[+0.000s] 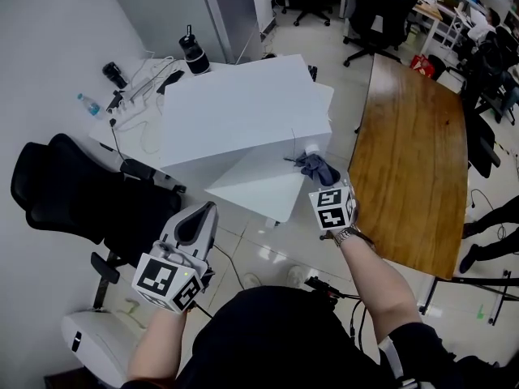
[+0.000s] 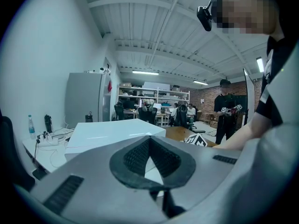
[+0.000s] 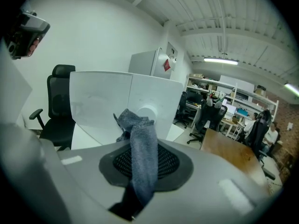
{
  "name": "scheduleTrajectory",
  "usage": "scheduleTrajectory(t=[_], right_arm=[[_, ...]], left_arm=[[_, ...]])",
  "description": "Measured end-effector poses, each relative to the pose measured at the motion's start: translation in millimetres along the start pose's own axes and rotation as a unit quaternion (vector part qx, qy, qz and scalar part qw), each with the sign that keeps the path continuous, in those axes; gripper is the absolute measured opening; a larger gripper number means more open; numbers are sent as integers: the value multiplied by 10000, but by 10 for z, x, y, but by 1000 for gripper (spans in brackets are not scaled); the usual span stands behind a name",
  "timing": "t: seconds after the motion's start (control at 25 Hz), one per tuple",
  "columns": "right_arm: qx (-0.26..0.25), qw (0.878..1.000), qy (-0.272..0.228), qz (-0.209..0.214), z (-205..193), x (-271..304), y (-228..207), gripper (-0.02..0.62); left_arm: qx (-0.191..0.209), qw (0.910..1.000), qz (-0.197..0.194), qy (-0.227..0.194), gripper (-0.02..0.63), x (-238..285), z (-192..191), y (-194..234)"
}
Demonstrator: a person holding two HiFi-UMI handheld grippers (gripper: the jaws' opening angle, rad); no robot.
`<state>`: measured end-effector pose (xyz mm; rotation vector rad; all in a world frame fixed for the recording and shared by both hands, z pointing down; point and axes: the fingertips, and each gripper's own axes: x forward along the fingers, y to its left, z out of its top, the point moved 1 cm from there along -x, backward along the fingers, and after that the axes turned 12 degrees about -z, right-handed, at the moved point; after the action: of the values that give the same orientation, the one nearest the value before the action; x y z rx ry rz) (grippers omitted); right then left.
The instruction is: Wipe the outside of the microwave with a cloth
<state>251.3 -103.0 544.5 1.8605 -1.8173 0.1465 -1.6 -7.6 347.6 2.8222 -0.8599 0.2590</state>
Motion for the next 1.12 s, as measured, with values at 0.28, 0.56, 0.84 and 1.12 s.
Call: scheduleTrajectory(t=[0.28,0.56,0.84,1.12], right_arm=[[21,10000,-41,-28,-18,-130,-237,64],[57,9996,-283,79,106,-387,-405,64],[185,9942,-863,611,601,-900,-317,64],[477,9828,-1331,1189,1179,-1385,10,64]], left_arm=[[-13,10000,-22,-42,2,91,8,-186],[-9,9999,-80,-137,2,215,20,-354],[12,9996,-122,-252,2,255,59,-396],[85,9989,-226,-411,2,176,129,-359]])
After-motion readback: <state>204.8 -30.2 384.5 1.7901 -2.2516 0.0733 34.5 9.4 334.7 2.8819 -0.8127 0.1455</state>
